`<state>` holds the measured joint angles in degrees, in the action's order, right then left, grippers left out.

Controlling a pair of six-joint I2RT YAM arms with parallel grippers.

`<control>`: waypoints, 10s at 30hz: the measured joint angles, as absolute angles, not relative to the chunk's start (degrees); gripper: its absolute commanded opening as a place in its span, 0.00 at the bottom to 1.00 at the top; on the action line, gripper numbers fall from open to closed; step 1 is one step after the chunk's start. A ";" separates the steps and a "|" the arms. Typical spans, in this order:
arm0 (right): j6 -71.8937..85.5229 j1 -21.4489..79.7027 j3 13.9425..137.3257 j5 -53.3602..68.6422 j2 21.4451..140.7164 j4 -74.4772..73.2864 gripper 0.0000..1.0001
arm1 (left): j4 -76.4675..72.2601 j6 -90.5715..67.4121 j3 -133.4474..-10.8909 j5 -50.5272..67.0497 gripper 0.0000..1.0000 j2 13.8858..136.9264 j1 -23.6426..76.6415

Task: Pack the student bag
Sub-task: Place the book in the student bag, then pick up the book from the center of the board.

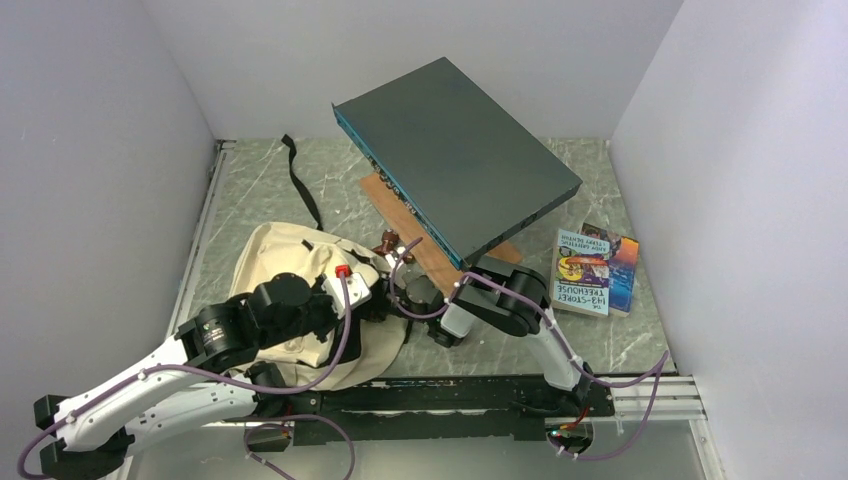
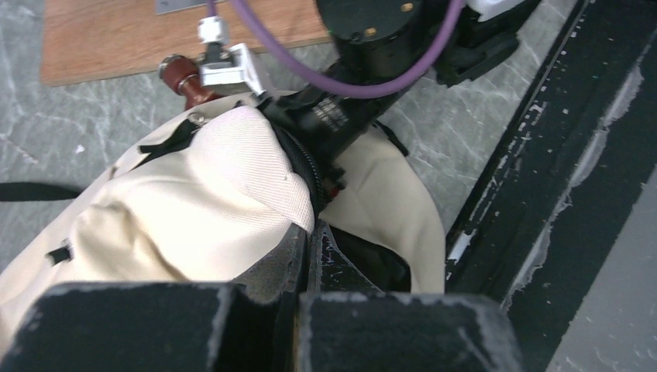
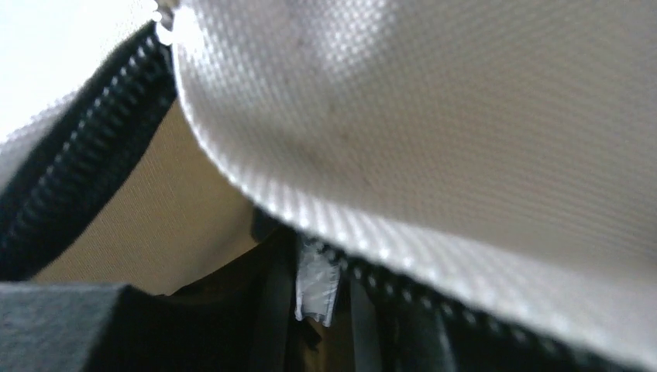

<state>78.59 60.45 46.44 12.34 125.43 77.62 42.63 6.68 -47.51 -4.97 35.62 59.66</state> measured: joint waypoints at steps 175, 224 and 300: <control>76.44 -1.85 8.10 -16.27 20.25 -24.97 0.86 | 23.75 4.60 -44.66 -4.36 0.79 28.01 59.68; 51.18 -2.00 34.57 -7.25 22.39 -49.56 0.00 | 23.44 -12.95 -40.60 -10.70 0.76 34.70 58.74; 39.29 7.40 50.41 66.41 27.16 -50.89 0.00 | -10.61 -67.53 -17.98 20.14 1.00 36.32 47.44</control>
